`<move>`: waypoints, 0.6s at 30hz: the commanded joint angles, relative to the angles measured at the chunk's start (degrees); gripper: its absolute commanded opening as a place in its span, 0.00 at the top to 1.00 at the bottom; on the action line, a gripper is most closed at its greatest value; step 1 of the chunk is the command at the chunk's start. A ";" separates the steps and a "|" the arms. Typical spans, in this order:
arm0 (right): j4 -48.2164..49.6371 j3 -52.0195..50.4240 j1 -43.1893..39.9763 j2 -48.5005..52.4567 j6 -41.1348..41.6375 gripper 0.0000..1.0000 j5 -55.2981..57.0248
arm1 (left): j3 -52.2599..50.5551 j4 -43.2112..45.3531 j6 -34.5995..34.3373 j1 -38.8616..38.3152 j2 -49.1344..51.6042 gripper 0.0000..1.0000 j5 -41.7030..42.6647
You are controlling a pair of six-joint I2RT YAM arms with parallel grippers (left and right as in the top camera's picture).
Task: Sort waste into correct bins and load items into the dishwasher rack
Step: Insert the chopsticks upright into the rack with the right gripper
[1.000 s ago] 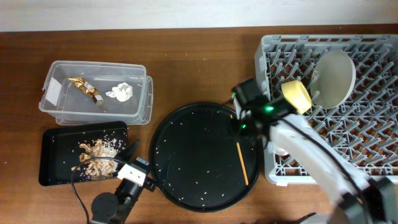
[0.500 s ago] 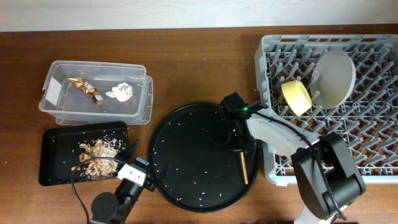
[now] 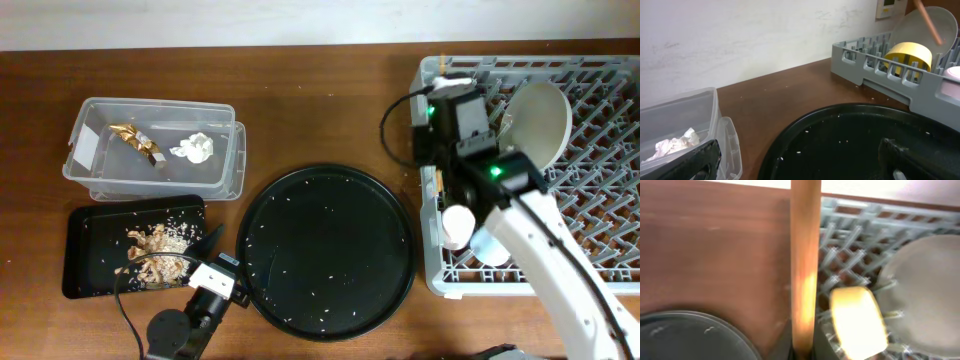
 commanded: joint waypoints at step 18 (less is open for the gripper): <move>-11.17 6.32 -2.62 -8.76 -2.73 0.40 -17.35 | -0.17 -0.28 0.92 -0.26 -0.24 0.01 0.24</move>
